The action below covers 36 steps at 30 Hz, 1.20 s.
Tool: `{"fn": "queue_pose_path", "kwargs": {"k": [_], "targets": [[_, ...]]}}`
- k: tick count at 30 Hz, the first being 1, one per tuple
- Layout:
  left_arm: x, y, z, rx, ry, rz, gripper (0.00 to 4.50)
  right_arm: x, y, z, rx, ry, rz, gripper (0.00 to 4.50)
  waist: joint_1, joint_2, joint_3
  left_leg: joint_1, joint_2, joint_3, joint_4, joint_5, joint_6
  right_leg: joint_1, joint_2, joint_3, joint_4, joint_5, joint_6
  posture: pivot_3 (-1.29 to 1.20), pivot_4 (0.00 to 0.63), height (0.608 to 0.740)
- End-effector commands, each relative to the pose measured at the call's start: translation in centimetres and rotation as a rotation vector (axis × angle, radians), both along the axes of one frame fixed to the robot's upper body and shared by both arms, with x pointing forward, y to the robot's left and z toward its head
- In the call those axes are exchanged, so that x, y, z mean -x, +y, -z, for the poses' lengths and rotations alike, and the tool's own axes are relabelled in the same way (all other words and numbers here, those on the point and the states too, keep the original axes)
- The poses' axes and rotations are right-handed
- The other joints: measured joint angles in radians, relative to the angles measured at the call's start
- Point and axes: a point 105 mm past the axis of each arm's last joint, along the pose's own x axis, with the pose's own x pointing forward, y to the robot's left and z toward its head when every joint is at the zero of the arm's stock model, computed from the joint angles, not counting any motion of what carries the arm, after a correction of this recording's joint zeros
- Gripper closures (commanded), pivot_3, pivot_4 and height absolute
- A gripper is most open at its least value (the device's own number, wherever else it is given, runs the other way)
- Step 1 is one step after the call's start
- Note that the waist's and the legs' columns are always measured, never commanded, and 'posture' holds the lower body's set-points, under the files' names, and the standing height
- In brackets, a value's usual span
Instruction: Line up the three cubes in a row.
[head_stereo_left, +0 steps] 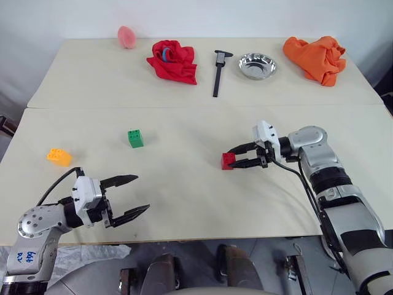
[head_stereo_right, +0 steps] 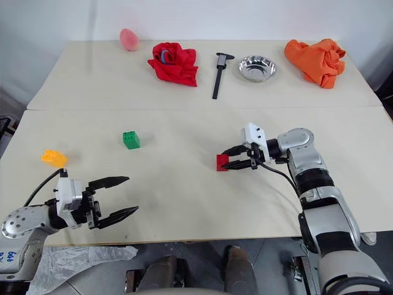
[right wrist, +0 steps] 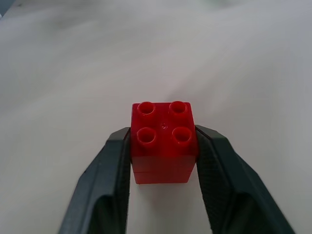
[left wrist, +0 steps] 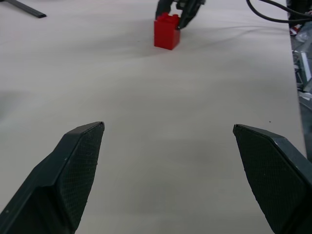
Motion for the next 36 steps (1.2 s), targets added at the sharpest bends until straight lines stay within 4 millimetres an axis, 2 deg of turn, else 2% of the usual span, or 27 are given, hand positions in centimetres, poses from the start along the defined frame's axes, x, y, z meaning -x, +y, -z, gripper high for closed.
{"fn": "queue_pose_path", "kwargs": {"k": [1, 5, 7, 11, 15, 18, 20, 23, 25, 29, 34, 36], "targets": [[0.3, 0.2, -1.2, 0.024, -0.042, -0.032, 0.00, 0.4, -0.1, -0.8, -0.010, -0.030, -0.054, 1.31, -0.001, 0.000, 0.000, 0.000, 0.000, 0.000, 0.000, 0.000, 0.000, 0.000, 0.000, 0.000, 0.000, 0.000, 0.000, 0.00, 0.150, 0.740], [0.4, 1.2, -1.5, 0.043, -0.057, -0.123, 0.00, 0.5, -0.6, -1.7, -0.069, -0.065, -0.041, 0.03, -0.001, 0.000, 0.000, 0.000, 0.000, -0.001, 0.000, 0.000, 0.000, 0.000, 0.000, 0.000, 0.000, 0.000, 0.000, 0.00, 0.150, 0.740], [0.7, 2.4, -1.6, 0.066, -0.072, -0.207, 0.00, 0.4, -1.1, -2.7, -0.143, -0.104, -0.013, 0.01, 0.000, 0.000, 0.000, 0.000, 0.000, -0.001, 0.000, 0.000, 0.000, 0.000, 0.000, 0.000, 0.000, 0.000, 0.000, 0.00, 0.150, 0.740], [1.8, 6.1, -1.4, 0.161, -0.137, -0.504, 0.00, 1.5, -2.9, -4.5, -0.295, -0.161, 0.017, 0.01, 0.001, 0.000, 0.000, 0.000, 0.001, -0.003, 0.000, 0.000, 0.000, 0.000, 0.000, 0.001, -0.001, 0.000, 0.000, 0.00, 0.150, 0.740], [3.6, 8.5, -0.2, 0.177, -0.152, -0.700, 0.00, 2.9, -4.4, -4.7, -0.377, -0.177, 0.050, 0.01, 0.006, -0.001, 0.000, 0.000, 0.000, -0.003, 0.000, -0.001, 0.000, 0.001, -0.001, 0.000, -0.001, 0.000, 0.000, 0.00, 0.150, 0.740], [4.6, 10.0, -0.1, 0.223, -0.191, -0.854, 0.00, 3.8, -5.8, -4.0, -0.392, -0.158, 0.102, 0.01, 0.006, -0.001, 0.000, 0.002, 0.000, -0.003, 0.001, -0.002, 0.001, 0.002, -0.002, 0.000, -0.001, 0.000, 0.000, 0.00, 0.150, 0.740], [4.6, 9.6, -0.7, 0.272, -0.213, -0.899, 0.00, 4.3, -6.2, -3.5, -0.400, -0.102, 0.118, 0.01, 0.007, -0.001, 0.000, 0.002, 0.000, -0.003, 0.001, -0.003, 0.001, 0.002, -0.002, 0.000, -0.001, 0.000, 0.000, 0.00, 0.150, 0.740], [3.8, 6.5, -1.4, 0.275, -0.203, -0.820, 0.00, 4.5, -6.6, -3.2, -0.400, -0.137, 0.135, 0.01, 0.006, -0.002, 0.001, 0.003, 0.000, -0.003, 0.001, -0.003, 0.001, 0.002, -0.002, 0.001, -0.001, 0.000, 0.000, 0.00, 0.150, 0.740], [2.2, 4.4, -1.7, 0.298, -0.177, -0.832, 0.00, 4.4, -6.6, -3.0, -0.393, -0.154, 0.143, 0.01, 0.006, -0.002, 0.001, 0.003, 0.000, -0.002, 0.001, -0.003, 0.001, 0.003, -0.002, 0.001, -0.001, 0.000, 0.000, 0.00, 0.150, 0.740], [0.4, 2.6, -2.8, 0.361, -0.164, -0.853, 0.00, 4.4, -6.4, -2.8, -0.385, -0.159, 0.138, 0.01, 0.007, -0.002, 0.001, 0.004, 0.000, -0.003, 0.001, -0.003, 0.001, 0.003, -0.002, 0.002, 0.000, 0.000, 0.000, 0.00, 0.150, 0.740], [-4.6, 0.2, -3.2, 0.331, -0.134, -1.003, 0.00, 4.9, -5.0, -2.7, -0.385, -0.137, 0.092, 0.01, 0.015, -0.003, 0.000, 0.004, 0.000, -0.003, 0.002, -0.003, 0.001, 0.004, -0.001, 0.001, 0.000, 0.000, 0.001, 0.00, 0.150, 0.740], [-6.0, -0.7, -2.4, 0.329, -0.080, -1.032, 0.00, 5.0, -4.9, -2.8, -0.383, -0.135, 0.087, 0.01, 0.024, -0.003, 0.000, 0.004, 0.000, -0.003, 0.003, -0.003, 0.001, 0.005, 0.000, 0.002, 0.000, 0.001, 0.001, 0.00, 0.150, 0.740]]}}
